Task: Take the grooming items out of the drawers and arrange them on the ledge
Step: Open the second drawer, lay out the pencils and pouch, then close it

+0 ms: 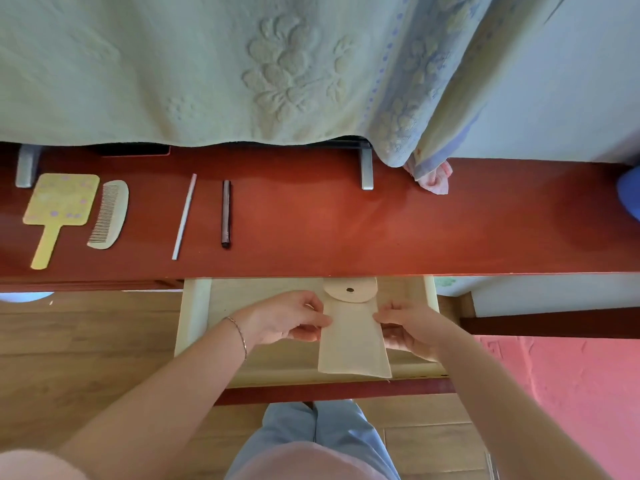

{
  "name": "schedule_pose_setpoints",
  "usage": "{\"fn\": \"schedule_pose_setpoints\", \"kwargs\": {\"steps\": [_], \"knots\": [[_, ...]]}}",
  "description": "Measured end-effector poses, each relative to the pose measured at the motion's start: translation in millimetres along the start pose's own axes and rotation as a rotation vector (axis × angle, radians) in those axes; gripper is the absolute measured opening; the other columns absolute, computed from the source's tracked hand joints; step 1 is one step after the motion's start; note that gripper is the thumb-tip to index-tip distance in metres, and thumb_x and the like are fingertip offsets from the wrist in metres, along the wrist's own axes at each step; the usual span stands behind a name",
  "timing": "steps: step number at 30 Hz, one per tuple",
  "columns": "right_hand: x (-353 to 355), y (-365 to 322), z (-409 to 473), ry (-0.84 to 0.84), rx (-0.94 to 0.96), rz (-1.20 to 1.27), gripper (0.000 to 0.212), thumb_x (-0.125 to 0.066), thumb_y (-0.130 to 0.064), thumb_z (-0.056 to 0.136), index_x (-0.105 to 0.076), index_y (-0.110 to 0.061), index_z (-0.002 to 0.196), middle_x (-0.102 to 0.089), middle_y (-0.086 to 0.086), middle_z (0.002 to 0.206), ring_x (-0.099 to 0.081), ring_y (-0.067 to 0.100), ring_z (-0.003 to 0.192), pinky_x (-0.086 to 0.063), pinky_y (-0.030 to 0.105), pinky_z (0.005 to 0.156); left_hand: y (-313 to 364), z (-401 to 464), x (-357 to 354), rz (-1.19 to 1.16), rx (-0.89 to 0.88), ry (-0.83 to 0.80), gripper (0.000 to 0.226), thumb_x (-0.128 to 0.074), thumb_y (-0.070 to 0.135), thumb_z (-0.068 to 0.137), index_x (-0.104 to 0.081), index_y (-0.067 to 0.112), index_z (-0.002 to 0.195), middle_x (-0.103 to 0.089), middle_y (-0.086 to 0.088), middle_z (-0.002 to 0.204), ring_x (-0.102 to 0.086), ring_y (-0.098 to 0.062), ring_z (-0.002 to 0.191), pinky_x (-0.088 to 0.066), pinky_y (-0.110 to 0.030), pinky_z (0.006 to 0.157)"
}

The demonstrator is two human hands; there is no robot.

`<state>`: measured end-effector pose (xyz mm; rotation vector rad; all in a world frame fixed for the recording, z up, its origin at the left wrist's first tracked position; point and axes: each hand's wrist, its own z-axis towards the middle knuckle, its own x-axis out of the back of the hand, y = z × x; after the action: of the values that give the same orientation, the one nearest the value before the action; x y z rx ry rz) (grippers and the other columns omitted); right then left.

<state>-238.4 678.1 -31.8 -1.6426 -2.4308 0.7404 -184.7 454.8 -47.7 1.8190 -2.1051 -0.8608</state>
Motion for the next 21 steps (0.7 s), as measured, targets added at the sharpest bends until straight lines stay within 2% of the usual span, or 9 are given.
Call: {"fn": "schedule_pose_setpoints", "kwargs": {"steps": [5, 9, 14, 18, 21], "knots": [[-13, -10, -36, -0.124, 0.020, -0.061, 0.016, -0.054, 0.000, 0.089, -0.054, -0.008, 0.076, -0.069, 0.009, 0.074, -0.066, 0.017, 0.061, -0.059, 0.026, 0.062, 17, -28, 13, 0.132, 0.012, -0.204, 0.019, -0.066, 0.008, 0.084, -0.049, 0.011, 0.076, -0.064, -0.001, 0.059, -0.062, -0.008, 0.056, -0.049, -0.015, 0.051], [-24, -33, -48, -0.173, 0.088, -0.063, 0.003, -0.054, -0.003, 0.090, -0.055, -0.003, 0.087, -0.067, 0.010, 0.074, -0.064, 0.015, 0.057, -0.057, 0.022, 0.056, 26, -41, 22, 0.139, -0.032, -0.218, 0.019, -0.063, 0.008, 0.086, -0.049, 0.011, 0.074, -0.064, 0.001, 0.058, -0.063, -0.008, 0.057, -0.049, -0.015, 0.051], [-39, -82, -52, -0.164, 0.169, -0.185, 0.005, -0.052, -0.006, 0.092, -0.055, -0.002, 0.090, -0.065, 0.011, 0.074, -0.062, 0.016, 0.057, -0.054, 0.021, 0.051, 45, -52, 29, 0.115, -0.091, -0.221, 0.012, -0.062, 0.011, 0.087, -0.053, 0.010, 0.079, -0.068, -0.001, 0.067, -0.064, -0.010, 0.061, -0.051, -0.016, 0.054], [-50, -112, -55, -0.154, 0.199, -0.283, 0.006, -0.053, -0.006, 0.092, -0.057, -0.001, 0.094, -0.067, 0.014, 0.075, -0.064, 0.018, 0.058, -0.055, 0.023, 0.052, 52, -54, 34, 0.016, -0.150, -0.127, 0.008, -0.062, 0.009, 0.086, -0.055, 0.009, 0.083, -0.068, -0.005, 0.071, -0.064, -0.011, 0.062, -0.052, -0.016, 0.055], [-59, -125, -43, -0.083, 0.253, -0.255, 0.005, -0.051, -0.004, 0.092, -0.056, -0.002, 0.090, -0.066, 0.011, 0.073, -0.064, 0.015, 0.055, -0.055, 0.023, 0.052, 60, -51, 44, -0.171, -0.222, 0.034, 0.006, -0.059, 0.003, 0.087, -0.055, 0.007, 0.086, -0.066, -0.008, 0.073, -0.061, -0.011, 0.058, -0.053, -0.018, 0.056]]}}
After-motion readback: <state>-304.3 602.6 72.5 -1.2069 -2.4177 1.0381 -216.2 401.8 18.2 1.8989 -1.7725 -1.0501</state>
